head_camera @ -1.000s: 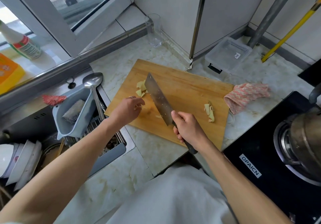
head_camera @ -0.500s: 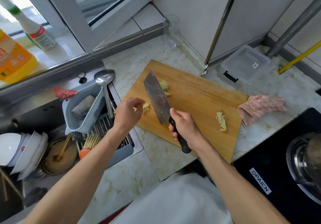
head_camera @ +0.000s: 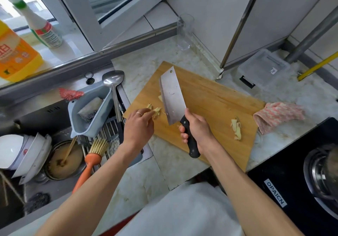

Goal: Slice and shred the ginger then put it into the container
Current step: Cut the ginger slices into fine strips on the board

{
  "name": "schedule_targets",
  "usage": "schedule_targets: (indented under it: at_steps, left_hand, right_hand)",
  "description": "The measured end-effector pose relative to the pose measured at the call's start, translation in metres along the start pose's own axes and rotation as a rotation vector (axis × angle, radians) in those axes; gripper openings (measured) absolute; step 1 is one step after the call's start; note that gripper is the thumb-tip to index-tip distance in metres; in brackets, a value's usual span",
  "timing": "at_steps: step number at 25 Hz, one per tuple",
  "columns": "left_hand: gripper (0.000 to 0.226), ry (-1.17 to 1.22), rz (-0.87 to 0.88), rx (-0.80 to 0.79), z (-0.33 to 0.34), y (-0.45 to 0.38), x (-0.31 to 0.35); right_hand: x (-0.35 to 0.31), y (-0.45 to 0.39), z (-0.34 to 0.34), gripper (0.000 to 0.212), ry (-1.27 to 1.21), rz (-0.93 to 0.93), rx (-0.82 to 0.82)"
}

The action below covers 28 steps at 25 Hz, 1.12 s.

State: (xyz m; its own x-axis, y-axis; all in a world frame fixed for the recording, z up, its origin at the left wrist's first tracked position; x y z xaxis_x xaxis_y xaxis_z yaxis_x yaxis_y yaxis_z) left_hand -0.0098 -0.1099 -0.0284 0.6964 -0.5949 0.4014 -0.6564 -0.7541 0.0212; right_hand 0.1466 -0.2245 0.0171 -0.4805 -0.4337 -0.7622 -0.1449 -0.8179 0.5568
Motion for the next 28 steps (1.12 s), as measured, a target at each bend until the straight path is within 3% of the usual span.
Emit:
schedule_targets:
  at_steps: [4, 8, 11, 18, 21, 25, 28]
  left_hand:
    - [0.023, 0.100, 0.136, -0.162, 0.007, 0.002, 0.031]
    - [0.024, 0.139, 0.129, -0.276, 0.020, -0.007, 0.047]
    - [0.023, -0.012, 0.257, -0.367, 0.027, -0.012, 0.064]
    - [0.020, -0.448, 0.237, -0.504, 0.018, -0.039, 0.087]
    - [0.018, -0.434, 0.111, -0.475, 0.010, -0.040, 0.073]
    - [0.015, -0.335, -0.126, -0.317, -0.007, -0.037, 0.038]
    - [0.016, -0.265, -0.115, -0.206, -0.008, -0.034, 0.030]
  right_hand:
    - [0.006, 0.013, -0.023, 0.033, 0.150, -0.051, 0.045]
    - [0.014, 0.032, -0.053, 0.043, 0.291, -0.078, 0.126]
    - [0.022, 0.040, -0.063, 0.042, 0.292, -0.077, 0.186]
    - [0.023, 0.040, -0.062, 0.039, 0.290, -0.091, 0.174]
    - [0.021, 0.037, -0.057, 0.040, 0.325, -0.103, 0.131]
    - [0.015, 0.031, -0.048, 0.042, 0.345, -0.112, 0.096]
    - [0.011, 0.025, -0.046, 0.042, 0.353, -0.115, 0.083]
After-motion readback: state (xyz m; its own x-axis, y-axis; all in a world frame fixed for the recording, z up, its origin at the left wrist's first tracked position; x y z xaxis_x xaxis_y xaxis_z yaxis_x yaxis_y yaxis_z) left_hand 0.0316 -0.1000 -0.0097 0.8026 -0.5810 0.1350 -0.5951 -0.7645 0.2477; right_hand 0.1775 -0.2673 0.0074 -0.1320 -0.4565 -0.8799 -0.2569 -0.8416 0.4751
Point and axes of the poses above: each hand's wrist, its own y-axis away from the middle knuckle, its own z-axis out of the palm, x = y × z, the point moved 2 cm from there along -y, towards the middle knuckle, and after that the axes turned 15 degrees about -x, right-handed, at the moved point
